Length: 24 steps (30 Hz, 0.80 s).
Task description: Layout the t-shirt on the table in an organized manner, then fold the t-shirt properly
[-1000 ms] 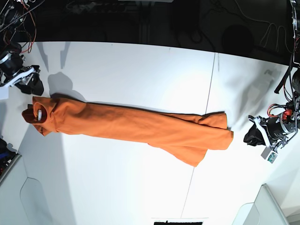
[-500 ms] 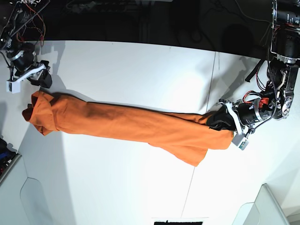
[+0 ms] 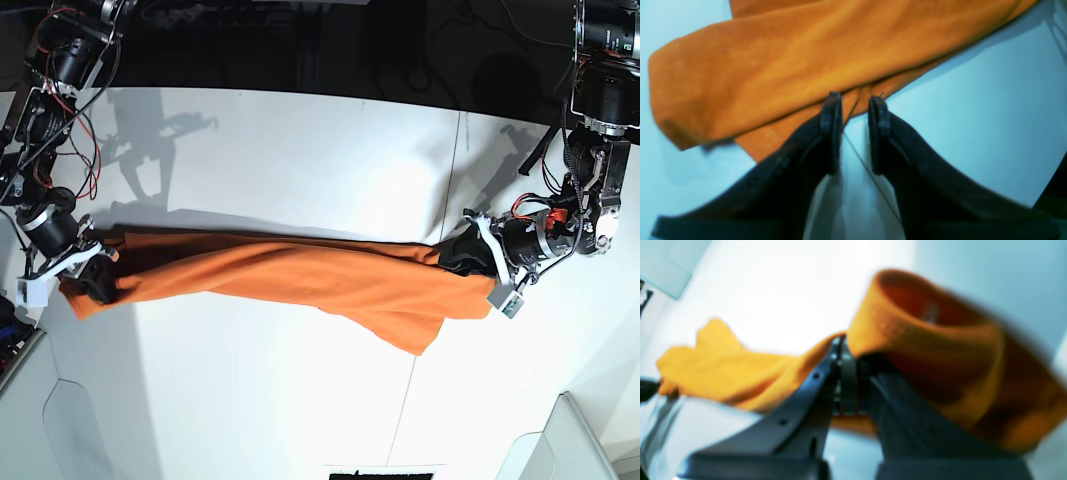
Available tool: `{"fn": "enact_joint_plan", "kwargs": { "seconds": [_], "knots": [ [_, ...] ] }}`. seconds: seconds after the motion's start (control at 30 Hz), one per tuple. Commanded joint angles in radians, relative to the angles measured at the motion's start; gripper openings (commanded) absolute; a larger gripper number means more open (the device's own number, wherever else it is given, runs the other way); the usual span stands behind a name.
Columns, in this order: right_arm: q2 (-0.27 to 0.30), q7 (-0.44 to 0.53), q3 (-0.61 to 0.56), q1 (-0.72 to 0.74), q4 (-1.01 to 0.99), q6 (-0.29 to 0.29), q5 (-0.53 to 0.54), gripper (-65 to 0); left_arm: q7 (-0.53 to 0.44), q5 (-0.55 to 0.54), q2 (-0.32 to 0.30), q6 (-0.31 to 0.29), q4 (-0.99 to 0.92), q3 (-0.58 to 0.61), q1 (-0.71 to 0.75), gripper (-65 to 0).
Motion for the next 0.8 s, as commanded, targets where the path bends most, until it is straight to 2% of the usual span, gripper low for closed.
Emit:
{"fn": "enact_joint_plan", "kwargs": {
  "seconds": [0.0, 0.13, 0.17, 0.27, 0.3, 0.4, 0.57, 0.77],
  "knots": [
    [0.014, 0.029, 0.002, 0.057, 0.017, 0.003, 0.010, -65.0, -0.020, -0.017, -0.018, -0.009, 0.014, -0.008, -0.021, -47.8],
    [-0.005, 0.029, -0.017, 0.186, -0.029, -0.010, -0.110, -65.0, -0.023, -0.018, -0.017, -0.009, 0.014, -0.008, -0.023, -47.8],
    [-0.009, 0.033, -0.027, 0.214, -0.063, -0.018, -0.129, -60.0, -0.026, -0.018, -0.017, -0.009, 0.014, -0.008, -0.023, -47.8],
    [-0.016, 0.089, -0.069, 0.270, -0.185, -0.035, -0.173, -27.4, -0.026, -0.018, -0.017, -0.009, 0.014, -0.008, -0.021, -47.8],
    [-0.016, 0.106, -0.085, 0.282, -0.223, -0.035, -0.186, -21.6, -0.026, -0.017, -0.017, -0.009, 0.014, -0.008, -0.021, -47.8],
    [-0.017, 0.094, -0.113, 0.279, -0.269, -0.035, -0.190, -20.3, -0.026, -0.016, -0.018, -0.009, 0.014, -0.008, -0.023, -47.8],
    [-0.019, 0.018, -0.099, 0.201, -0.222, -0.035, -0.119, -20.4, -0.026, 0.026, -0.019, -0.009, 0.014, -0.008, -0.021, -47.8],
    [-0.024, 0.018, -0.056, 0.063, -0.173, -0.035, -0.072, -20.4, -0.048, 0.028, -0.048, -0.009, 0.014, -0.008, -0.021, -47.8]
  ]
}}
